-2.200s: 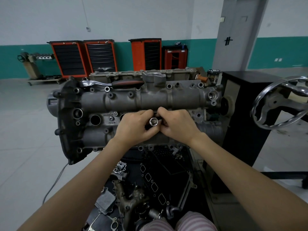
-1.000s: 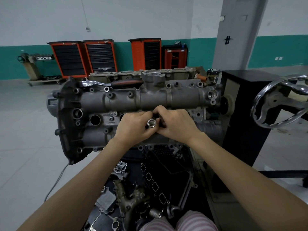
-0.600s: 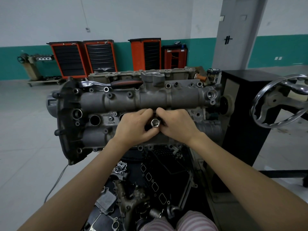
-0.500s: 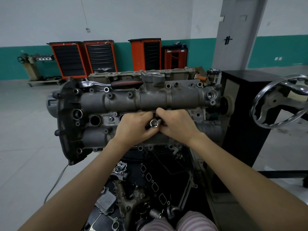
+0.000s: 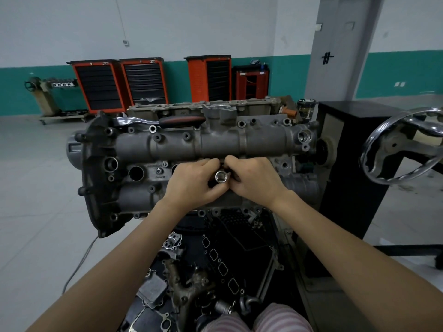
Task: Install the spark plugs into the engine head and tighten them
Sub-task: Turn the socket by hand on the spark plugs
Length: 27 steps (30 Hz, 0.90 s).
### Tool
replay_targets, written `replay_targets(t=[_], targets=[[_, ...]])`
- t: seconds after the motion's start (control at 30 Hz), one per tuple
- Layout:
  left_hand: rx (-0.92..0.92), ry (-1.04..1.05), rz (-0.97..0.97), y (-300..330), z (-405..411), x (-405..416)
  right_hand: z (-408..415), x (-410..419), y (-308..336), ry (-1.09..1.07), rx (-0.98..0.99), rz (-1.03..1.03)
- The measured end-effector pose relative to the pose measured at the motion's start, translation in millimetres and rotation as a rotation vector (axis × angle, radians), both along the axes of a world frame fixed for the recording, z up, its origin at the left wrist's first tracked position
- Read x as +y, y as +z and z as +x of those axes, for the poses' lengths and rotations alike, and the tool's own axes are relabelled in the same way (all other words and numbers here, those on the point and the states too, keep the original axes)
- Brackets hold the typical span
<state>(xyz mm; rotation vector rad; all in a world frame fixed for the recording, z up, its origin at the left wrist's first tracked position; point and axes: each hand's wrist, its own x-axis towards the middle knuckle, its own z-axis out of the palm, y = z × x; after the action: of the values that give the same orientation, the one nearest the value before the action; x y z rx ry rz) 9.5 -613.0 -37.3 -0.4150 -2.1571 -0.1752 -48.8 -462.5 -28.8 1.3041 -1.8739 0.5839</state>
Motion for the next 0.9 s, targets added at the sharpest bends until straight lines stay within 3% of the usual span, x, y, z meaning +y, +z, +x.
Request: replay_targets(t=[0.9], targets=[[-0.068,-0.003,0.001,3.2,5.0,1.9,0.7,-2.1,0.3,-0.011,-0.009,0.018]])
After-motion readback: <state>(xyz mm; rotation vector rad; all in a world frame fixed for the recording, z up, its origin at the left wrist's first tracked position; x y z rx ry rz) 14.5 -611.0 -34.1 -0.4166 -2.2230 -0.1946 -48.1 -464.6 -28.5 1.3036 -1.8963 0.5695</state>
